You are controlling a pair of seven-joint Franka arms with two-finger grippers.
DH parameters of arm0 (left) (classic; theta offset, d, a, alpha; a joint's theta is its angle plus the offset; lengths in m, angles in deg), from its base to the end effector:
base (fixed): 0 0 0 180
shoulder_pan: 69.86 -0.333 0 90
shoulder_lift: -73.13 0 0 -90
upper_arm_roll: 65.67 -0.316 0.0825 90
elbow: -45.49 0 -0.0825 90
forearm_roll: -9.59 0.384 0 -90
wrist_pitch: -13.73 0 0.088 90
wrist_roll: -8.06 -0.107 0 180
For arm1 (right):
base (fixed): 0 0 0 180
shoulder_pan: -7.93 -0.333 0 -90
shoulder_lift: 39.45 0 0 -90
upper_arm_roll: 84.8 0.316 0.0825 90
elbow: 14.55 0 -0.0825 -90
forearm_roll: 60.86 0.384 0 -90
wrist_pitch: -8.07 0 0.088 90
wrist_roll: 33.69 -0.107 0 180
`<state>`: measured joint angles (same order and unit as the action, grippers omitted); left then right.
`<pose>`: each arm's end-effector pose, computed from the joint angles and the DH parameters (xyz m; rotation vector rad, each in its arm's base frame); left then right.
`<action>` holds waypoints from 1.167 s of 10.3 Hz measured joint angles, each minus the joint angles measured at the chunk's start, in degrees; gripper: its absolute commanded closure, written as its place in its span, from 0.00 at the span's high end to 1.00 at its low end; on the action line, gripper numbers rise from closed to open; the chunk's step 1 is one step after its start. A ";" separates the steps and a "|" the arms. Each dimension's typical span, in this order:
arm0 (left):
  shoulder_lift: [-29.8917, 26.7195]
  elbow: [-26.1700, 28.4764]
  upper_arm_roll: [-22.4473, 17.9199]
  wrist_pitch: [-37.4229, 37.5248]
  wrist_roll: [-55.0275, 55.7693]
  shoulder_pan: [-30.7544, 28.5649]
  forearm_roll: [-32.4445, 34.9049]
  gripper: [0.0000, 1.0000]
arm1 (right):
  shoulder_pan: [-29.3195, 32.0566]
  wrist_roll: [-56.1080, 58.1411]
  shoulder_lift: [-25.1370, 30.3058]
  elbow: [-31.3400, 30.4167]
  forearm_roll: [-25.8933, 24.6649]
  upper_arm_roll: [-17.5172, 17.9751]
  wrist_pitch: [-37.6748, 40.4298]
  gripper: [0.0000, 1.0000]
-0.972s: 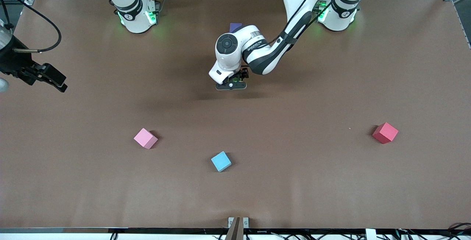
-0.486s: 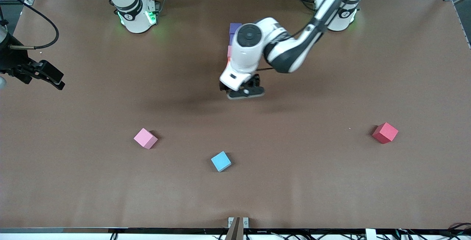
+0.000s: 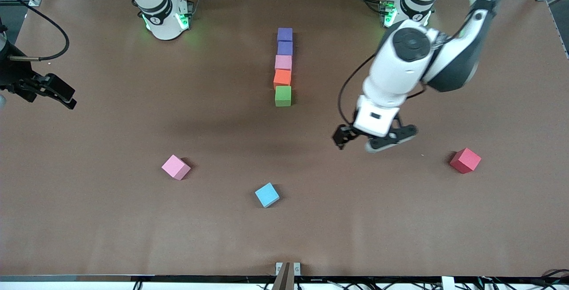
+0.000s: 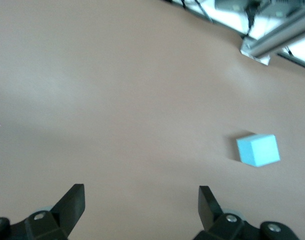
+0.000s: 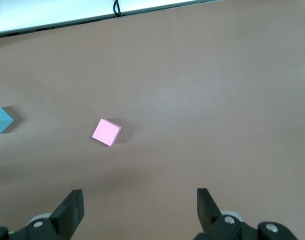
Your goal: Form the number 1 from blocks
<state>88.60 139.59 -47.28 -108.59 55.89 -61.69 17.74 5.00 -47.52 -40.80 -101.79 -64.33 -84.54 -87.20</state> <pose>0.6027 -0.2717 0.4878 2.9761 0.4961 0.3287 0.5711 0.0258 0.6430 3.0801 -0.2837 0.1924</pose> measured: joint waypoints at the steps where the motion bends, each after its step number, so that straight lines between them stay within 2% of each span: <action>1: -2.11 0.01 -1.25 2.11 -6.05 -2.03 0.00 1.00 | 0.01 0.03 -0.02 0.02 0.00 0.00 0.01 1.00; 3: -5.81 -0.02 -5.13 6.24 -16.92 -5.14 -0.22 1.00 | 0.04 0.29 -0.05 0.07 0.01 -0.01 0.05 1.00; 5: -9.00 -1.47 -7.71 13.28 -22.56 -8.36 -3.37 1.00 | 0.06 0.94 -0.12 0.17 0.01 -0.03 0.13 1.00; 7: -9.94 -7.40 -10.14 22.46 -26.07 -8.95 -3.93 1.00 | 0.07 2.49 -0.18 0.30 0.01 -0.03 0.22 1.00; 9: -10.22 -9.75 -12.16 25.84 -31.72 -9.02 -4.02 1.00 | 0.06 3.06 -0.23 0.35 0.01 -0.04 0.25 1.00; 12: -10.59 -10.15 -14.00 27.14 -33.48 -9.10 -4.14 1.00 | 0.03 3.17 -0.25 0.41 0.01 -0.02 0.26 1.00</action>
<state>78.01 129.44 -61.29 -81.45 22.41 -70.79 13.60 5.03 -44.35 -41.05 -101.38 -64.32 -84.56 -86.94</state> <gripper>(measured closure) 0.000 0.000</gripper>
